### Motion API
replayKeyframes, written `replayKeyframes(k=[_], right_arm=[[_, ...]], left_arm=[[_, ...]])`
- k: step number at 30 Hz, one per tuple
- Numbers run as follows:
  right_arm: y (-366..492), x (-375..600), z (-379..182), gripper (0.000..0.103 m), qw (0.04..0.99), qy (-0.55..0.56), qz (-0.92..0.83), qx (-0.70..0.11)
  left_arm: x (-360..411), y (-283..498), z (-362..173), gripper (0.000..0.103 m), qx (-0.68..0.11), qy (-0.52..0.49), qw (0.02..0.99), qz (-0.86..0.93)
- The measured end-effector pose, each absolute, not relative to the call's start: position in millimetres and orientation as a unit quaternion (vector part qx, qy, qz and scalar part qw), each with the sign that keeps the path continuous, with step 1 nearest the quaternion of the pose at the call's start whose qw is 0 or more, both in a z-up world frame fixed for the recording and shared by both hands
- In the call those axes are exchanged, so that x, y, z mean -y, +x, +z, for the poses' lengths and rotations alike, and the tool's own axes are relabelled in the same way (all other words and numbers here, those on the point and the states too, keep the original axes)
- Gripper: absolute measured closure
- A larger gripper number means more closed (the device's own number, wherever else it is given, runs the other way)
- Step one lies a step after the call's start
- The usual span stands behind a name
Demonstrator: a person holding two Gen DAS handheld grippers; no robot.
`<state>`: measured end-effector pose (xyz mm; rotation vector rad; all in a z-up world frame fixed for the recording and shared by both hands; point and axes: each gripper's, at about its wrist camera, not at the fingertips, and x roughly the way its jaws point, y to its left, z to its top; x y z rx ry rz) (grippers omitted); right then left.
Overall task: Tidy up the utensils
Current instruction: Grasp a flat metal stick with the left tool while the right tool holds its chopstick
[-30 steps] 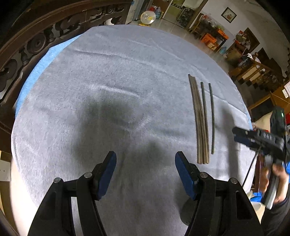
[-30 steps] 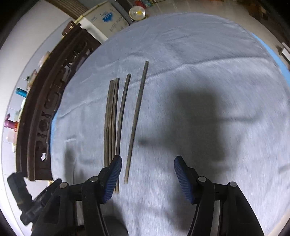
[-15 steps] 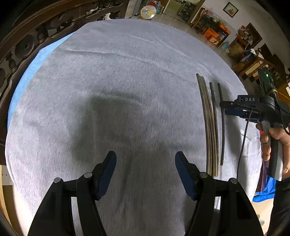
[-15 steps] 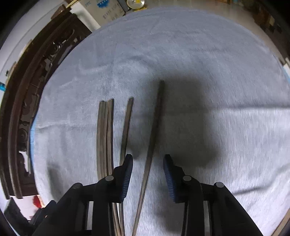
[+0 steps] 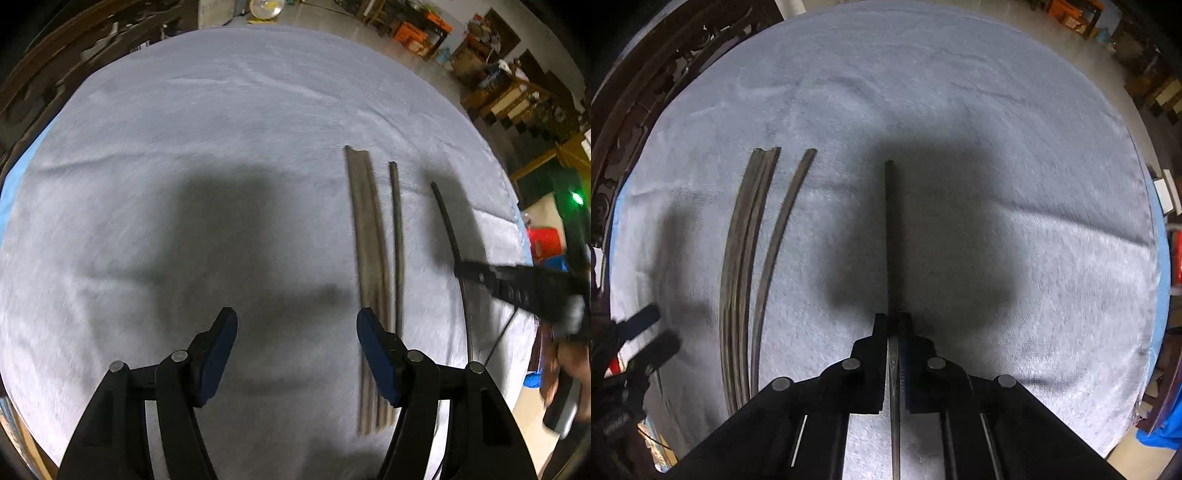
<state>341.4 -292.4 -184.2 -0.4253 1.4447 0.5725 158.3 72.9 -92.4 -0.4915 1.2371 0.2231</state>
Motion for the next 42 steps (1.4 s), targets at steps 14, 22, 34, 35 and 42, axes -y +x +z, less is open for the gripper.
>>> replayKeyframes(k=[14,22,34,35,42], right_arm=[[348,315,-182,0.094,0.690,-0.166,0.277,-0.648],[348,308,-183,0.094,0.686,-0.177,0.272,-0.651],[350,305,-172,0.094,0.686,-0.181,0.272,-0.650],[350,306,-171,0.094,0.686,-0.179,0.273,-0.650],[348,306,-177,0.094,0.687,-0.176,0.274,-0.650]], left_arm=[[-60,226,-109,0.034,-0.622,-0.177,0.749,0.143],[-73,253,-112,0.057,-0.641,-0.176,0.729,0.161],[-77,281,-116,0.057,-0.638,-0.192,0.732,0.146],[-76,283,-114,0.057,-0.634,-0.194,0.735,0.144],[-64,298,-122,0.047,-0.639,-0.171,0.738,0.134]])
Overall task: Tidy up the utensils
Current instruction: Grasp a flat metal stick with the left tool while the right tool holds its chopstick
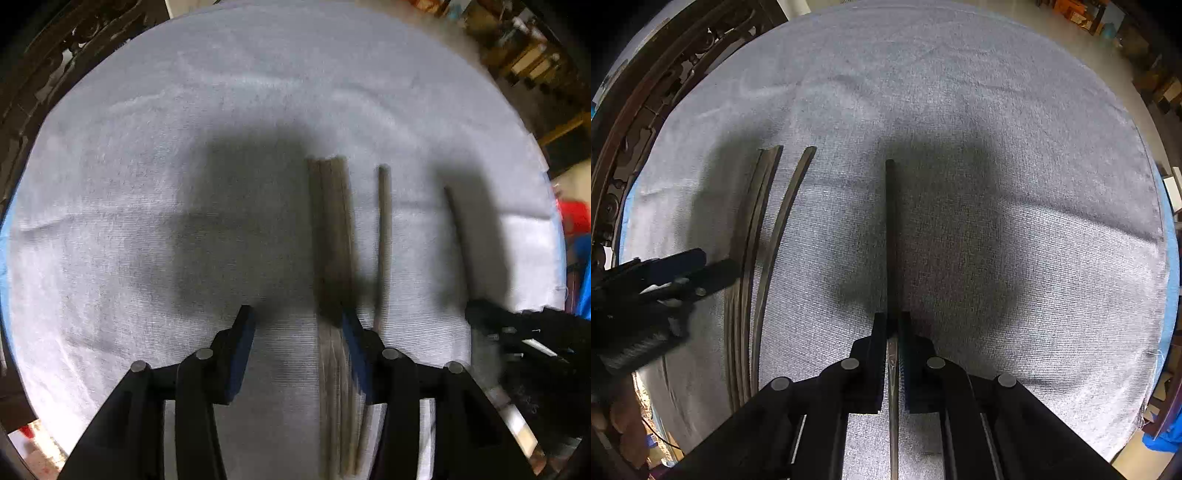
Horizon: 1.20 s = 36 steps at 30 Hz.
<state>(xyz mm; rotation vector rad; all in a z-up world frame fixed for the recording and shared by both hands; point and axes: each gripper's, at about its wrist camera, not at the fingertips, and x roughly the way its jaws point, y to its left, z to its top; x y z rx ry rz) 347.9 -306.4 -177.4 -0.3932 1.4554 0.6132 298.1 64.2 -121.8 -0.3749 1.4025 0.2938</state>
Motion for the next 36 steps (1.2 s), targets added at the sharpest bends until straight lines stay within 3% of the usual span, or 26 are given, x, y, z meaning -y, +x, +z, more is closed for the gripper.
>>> replayKeyframes(k=[4,6,17,36], right_arm=[[349,308,-178,0.094,0.687,-0.169,0.276,-0.651],[350,308,-177,0.094,0.686,-0.170,0.277,-0.651],[350,304,-182,0.094,0.686,-0.173,0.275,-0.651],[351,304,-183,0.094,0.686,-0.168,0.280,-0.651]], left_arm=[[-86,294,-122,0.049,-0.643,-0.165,0.732,0.152],[-101,288,-119,0.057,-0.640,-0.165,0.730,0.175],[-132,285,-132,0.057,-0.643,-0.214,0.719,0.154],[-143,250,-133,0.060,-0.644,-0.215,0.719,0.151]])
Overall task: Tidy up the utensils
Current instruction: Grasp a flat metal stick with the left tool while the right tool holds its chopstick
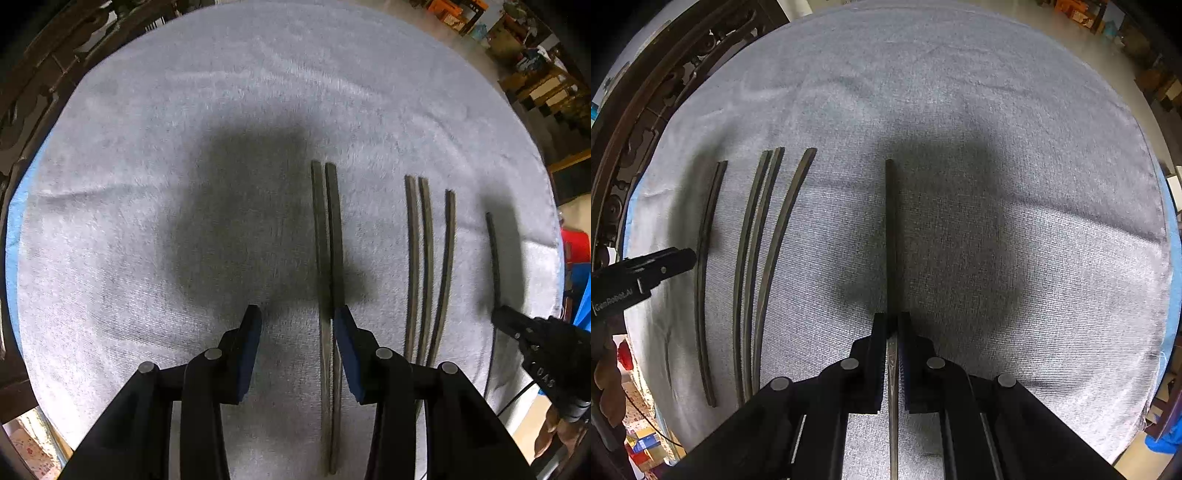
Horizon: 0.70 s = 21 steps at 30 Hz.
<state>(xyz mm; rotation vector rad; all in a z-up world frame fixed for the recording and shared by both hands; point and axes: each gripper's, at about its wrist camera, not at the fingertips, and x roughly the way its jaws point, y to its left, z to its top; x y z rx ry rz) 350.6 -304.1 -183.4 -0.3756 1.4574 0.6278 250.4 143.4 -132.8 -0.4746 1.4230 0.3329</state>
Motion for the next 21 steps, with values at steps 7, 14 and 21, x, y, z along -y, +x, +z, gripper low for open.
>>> replayKeyframes(k=[7,14,21], right_arm=[[352,306,-187,0.094,0.687,-0.164,0.281,-0.650],[351,303,-187,0.094,0.686,-0.169,0.279,-0.650],[351,296,-191,0.094,0.678,-0.182,0.279,-0.655]], left_arm=[[-150,258,-140,0.063,-0.644,-0.213,0.717,0.161],[-153,274,-145,0.087,-0.653,-0.209,0.712,0.149],[-153,279,-152,0.097,-0.674,-0.178,0.709,0.105]])
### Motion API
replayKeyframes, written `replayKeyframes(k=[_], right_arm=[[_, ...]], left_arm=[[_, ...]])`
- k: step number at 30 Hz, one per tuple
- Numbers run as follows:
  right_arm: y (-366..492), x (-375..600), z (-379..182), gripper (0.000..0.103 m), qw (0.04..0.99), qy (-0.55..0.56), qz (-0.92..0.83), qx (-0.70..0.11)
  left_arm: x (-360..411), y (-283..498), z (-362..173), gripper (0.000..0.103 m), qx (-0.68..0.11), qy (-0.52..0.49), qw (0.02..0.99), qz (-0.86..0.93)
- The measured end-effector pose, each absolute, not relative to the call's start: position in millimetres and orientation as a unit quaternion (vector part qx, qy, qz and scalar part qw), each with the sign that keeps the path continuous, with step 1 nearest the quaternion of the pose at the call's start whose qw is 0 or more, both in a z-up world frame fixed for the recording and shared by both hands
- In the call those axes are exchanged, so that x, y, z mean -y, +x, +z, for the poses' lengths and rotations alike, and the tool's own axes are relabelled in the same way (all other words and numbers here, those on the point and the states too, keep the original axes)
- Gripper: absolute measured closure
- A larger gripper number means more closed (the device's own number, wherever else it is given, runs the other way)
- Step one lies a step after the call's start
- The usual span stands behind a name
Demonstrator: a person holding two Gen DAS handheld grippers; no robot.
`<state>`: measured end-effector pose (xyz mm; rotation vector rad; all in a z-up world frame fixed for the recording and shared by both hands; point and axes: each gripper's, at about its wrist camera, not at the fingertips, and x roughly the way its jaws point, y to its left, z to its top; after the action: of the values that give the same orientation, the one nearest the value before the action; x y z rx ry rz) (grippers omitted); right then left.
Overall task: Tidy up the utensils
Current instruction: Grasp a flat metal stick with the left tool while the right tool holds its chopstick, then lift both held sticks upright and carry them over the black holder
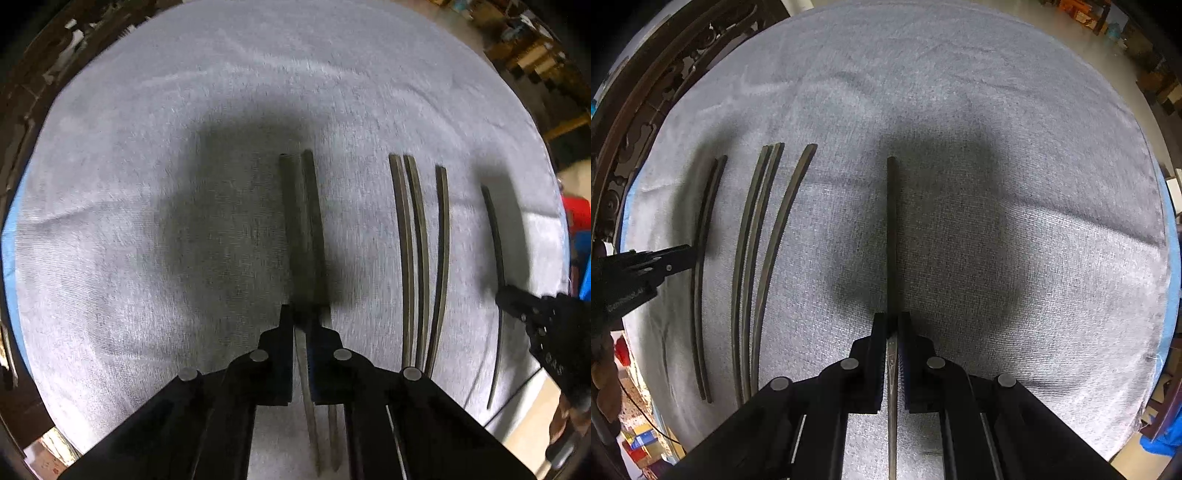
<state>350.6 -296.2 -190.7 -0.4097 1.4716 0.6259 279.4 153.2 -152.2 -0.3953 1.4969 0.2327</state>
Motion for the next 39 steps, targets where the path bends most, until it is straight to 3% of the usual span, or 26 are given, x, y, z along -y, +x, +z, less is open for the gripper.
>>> replayKeyframes(k=[17,26,32,39], right_arm=[[359,265,-199,0.094,0.608,-0.222,0.243,-0.722],[335,269,-201,0.096,0.593,-0.240,0.239,-0.730],[320,285,-196,0.096,0.612,-0.212,0.244,-0.722],[293,338,-156,0.096,0.681,-0.103,0.270,-0.673]], left_arm=[[-152,275,-152,0.097,-0.724,-0.118,0.674,0.086],[-150,211,-153,0.098,-0.728,-0.107,0.674,0.073],[-172,173,-150,0.098,-0.701,-0.142,0.694,0.084],[-182,106,-122,0.098,-0.623,-0.197,0.750,0.103]])
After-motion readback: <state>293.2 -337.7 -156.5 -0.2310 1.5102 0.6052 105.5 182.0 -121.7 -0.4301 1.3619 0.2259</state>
